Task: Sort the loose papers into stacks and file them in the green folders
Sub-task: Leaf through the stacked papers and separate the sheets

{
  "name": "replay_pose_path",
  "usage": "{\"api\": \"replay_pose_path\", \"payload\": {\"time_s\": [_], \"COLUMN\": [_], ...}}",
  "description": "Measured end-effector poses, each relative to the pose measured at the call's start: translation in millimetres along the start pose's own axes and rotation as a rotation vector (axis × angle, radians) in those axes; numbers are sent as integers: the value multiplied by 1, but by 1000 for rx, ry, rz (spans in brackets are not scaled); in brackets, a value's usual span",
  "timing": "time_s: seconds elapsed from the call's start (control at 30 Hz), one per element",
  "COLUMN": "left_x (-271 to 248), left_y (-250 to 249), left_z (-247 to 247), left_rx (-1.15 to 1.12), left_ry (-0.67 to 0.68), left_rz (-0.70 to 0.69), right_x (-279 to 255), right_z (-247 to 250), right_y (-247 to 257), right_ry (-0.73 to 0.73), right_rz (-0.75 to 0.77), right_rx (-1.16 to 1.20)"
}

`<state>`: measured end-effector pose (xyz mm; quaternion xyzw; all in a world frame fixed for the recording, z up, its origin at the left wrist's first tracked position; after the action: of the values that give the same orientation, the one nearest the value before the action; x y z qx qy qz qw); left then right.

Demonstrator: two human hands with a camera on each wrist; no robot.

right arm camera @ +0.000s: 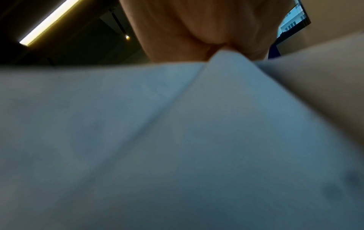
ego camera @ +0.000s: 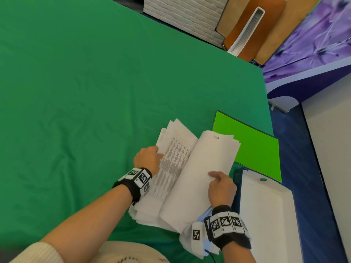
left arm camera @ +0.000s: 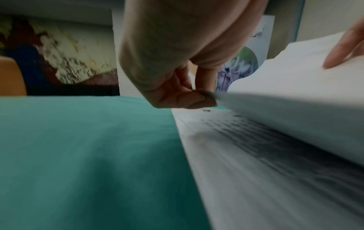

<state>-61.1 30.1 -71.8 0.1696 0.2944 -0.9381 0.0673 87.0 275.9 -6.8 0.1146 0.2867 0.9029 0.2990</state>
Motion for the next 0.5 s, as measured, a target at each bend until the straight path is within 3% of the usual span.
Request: {"api": "replay_pose_path", "payload": {"time_s": [0.13,0.4,0.5], "left_x": [14,17,17], "left_y": [3,14,14], "left_z": [15,10,-2], "left_rx": [40,147,81], "left_ry": [-31,45,185], "left_rz": [-3,-65,-90], "right_x": [1,4,7], "right_z": [8,23,22], "right_y": [-6,-8,-7], "right_ry": [-9,-30,-23], "right_rz": [-24,-31,-12], "right_rx": [1,-23,-10]}}
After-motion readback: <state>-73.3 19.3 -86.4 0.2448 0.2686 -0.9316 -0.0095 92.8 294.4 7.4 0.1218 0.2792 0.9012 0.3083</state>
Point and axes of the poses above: each hand's wrist, its own x-axis towards the middle knuckle, its own z-axis out of the back of the hand, y = z × x, the point moved 10 cm from there along x, towards the middle knuckle, and after that the axes turned 12 degrees about z, right-handed, at the moved point
